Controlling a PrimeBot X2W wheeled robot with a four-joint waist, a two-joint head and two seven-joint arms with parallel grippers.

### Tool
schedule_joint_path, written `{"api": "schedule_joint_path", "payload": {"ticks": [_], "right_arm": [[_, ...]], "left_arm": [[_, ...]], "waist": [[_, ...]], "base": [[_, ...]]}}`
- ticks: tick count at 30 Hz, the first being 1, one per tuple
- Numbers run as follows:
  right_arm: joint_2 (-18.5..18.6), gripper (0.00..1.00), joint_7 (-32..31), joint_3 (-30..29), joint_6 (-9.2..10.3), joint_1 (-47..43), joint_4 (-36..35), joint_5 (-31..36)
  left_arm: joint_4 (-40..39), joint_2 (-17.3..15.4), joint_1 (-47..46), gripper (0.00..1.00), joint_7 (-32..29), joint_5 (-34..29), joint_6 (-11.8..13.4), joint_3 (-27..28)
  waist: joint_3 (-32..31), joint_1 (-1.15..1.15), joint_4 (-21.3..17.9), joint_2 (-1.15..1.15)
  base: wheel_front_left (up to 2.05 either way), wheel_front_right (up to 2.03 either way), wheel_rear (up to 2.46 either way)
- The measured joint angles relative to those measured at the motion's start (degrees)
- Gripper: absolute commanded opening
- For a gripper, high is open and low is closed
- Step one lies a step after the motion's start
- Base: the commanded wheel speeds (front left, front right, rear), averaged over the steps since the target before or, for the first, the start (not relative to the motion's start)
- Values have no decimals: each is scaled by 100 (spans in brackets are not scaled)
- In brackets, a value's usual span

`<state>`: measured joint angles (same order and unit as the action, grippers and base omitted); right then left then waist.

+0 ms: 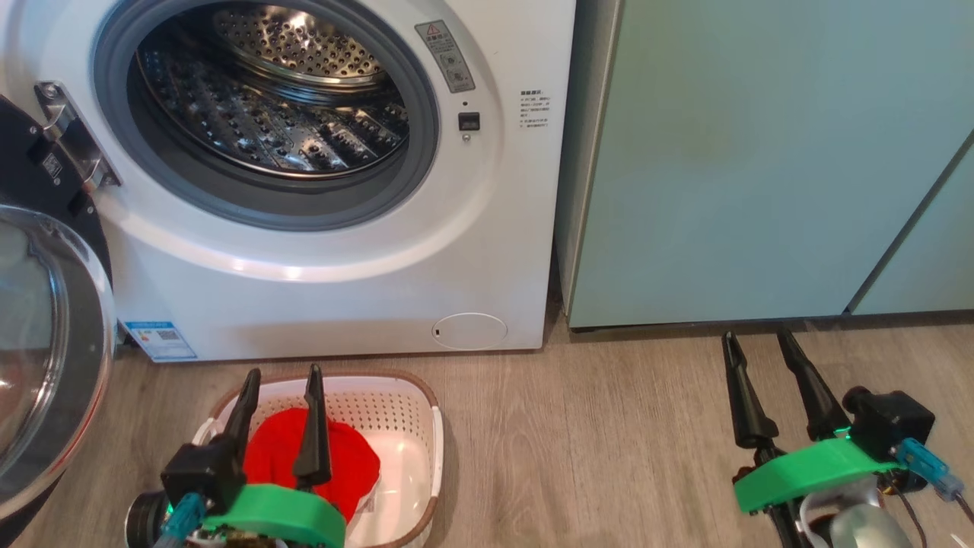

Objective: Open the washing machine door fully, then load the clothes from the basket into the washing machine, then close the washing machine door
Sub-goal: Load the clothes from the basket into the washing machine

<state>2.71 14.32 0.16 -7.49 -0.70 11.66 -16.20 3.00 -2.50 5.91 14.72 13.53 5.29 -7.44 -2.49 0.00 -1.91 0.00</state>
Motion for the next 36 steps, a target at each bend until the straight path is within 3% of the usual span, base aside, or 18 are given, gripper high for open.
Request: {"api": "schedule_joint_path", "payload": {"ticks": [21, 29, 36], "right_arm": [[0, 100, 0, 27, 0, 1, 7, 0], [0, 100, 0, 80, 0, 9, 2, 64], [0, 100, 0, 170, 0, 358, -107, 151]], "left_arm": [[57, 0, -1, 100, 0, -4, 52, 26], [690, 1, -164, 100, -1, -166, 98, 87], [1610, 5, -866, 100, -1, -431, 93, 198]], "waist": [[51, 0, -20, 0], [365, 0, -72, 0], [1019, 0, -147, 0]], "base": [[0, 0, 0], [0, 0, 0], [0, 0, 0]]}}
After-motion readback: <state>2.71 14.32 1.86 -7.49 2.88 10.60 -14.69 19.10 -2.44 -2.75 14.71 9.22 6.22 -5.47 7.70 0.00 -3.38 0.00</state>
